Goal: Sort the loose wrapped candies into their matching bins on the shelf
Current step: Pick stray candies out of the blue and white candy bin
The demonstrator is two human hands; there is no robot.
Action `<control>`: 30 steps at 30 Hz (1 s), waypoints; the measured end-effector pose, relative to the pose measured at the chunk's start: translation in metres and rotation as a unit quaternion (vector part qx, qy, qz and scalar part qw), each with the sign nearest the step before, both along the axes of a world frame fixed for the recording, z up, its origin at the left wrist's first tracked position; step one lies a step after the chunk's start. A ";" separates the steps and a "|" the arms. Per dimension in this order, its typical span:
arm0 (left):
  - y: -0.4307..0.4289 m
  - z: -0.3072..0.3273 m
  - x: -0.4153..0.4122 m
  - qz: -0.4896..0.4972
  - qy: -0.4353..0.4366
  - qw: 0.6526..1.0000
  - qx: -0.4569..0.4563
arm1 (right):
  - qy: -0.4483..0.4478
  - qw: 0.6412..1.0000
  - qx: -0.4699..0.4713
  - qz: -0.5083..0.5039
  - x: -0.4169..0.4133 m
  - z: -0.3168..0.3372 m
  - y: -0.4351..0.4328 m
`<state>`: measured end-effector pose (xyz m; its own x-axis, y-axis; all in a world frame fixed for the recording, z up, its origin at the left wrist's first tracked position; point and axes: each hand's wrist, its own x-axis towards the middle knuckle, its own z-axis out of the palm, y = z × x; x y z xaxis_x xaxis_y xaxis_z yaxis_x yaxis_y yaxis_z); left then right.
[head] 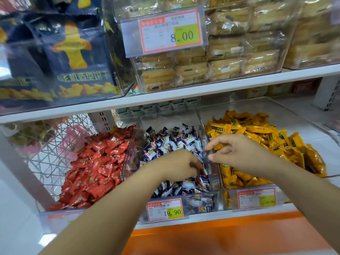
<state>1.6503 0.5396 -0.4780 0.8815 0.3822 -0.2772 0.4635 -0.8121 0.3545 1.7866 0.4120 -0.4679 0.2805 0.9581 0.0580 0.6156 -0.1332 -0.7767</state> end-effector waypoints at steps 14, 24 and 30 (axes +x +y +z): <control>0.015 -0.044 0.035 0.098 0.004 0.993 -0.070 | 0.006 1.000 0.008 0.009 0.003 -0.003 0.000; 0.018 -0.049 0.021 0.114 -0.066 0.967 -0.216 | 0.003 1.000 0.004 0.003 0.001 -0.001 0.001; 0.009 -0.045 0.017 0.058 -0.009 0.990 -0.130 | 0.000 1.000 0.007 0.005 0.000 0.000 0.000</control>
<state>1.6674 0.5488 -0.5229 0.8413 0.3998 -0.3638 0.5405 -0.6336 0.5536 1.7868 0.4119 -0.4683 0.2701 0.9602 0.0715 0.6175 -0.1157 -0.7780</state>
